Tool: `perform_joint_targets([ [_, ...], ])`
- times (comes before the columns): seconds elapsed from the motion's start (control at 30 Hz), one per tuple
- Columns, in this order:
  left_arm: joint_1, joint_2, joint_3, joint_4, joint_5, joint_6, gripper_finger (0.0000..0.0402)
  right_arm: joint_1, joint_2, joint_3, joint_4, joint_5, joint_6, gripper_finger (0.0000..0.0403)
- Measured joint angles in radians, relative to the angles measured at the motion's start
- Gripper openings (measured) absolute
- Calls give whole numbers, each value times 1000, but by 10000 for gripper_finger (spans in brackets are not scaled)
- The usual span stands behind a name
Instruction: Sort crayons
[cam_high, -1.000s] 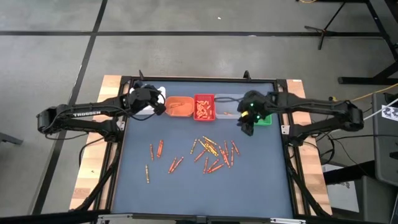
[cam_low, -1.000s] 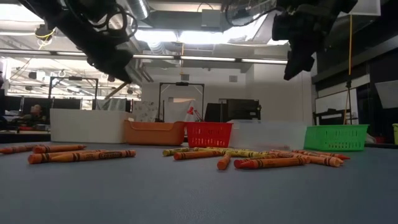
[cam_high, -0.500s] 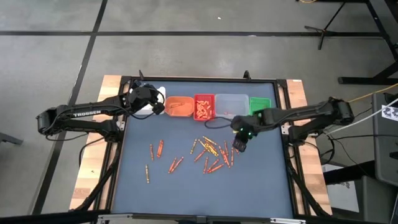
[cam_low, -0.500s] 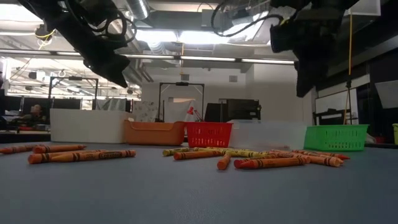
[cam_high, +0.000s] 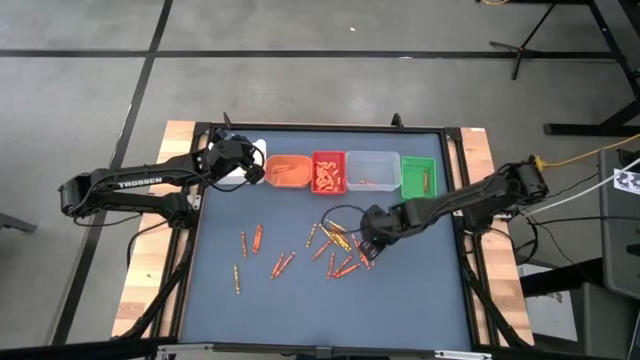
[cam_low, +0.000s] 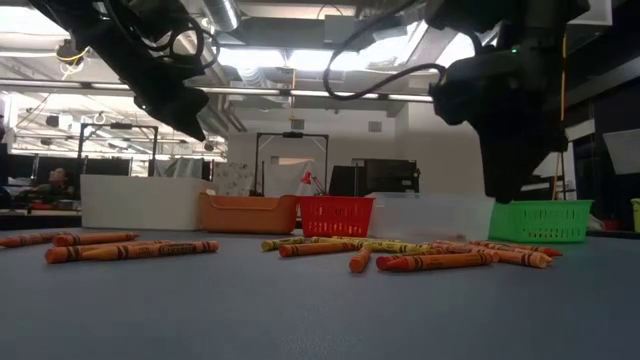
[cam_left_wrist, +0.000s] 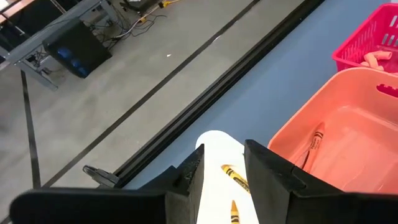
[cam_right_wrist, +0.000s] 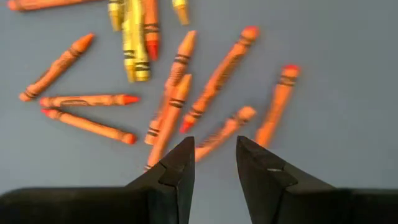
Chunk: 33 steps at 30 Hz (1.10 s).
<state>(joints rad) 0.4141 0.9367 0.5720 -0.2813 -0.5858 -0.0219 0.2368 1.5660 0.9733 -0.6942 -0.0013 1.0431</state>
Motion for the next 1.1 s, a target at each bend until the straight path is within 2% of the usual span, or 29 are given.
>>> perform_joint_targets([
  [0.2,0,0,0,0,2,-1,99,50,67,0,93,0,24,115],
  [0.4,0,0,0,0,24,-1,99,67,114,0,97,9,121,115],
  [1.1,0,0,0,1,26,-2,99,66,117,0,91,7,142,115],
])
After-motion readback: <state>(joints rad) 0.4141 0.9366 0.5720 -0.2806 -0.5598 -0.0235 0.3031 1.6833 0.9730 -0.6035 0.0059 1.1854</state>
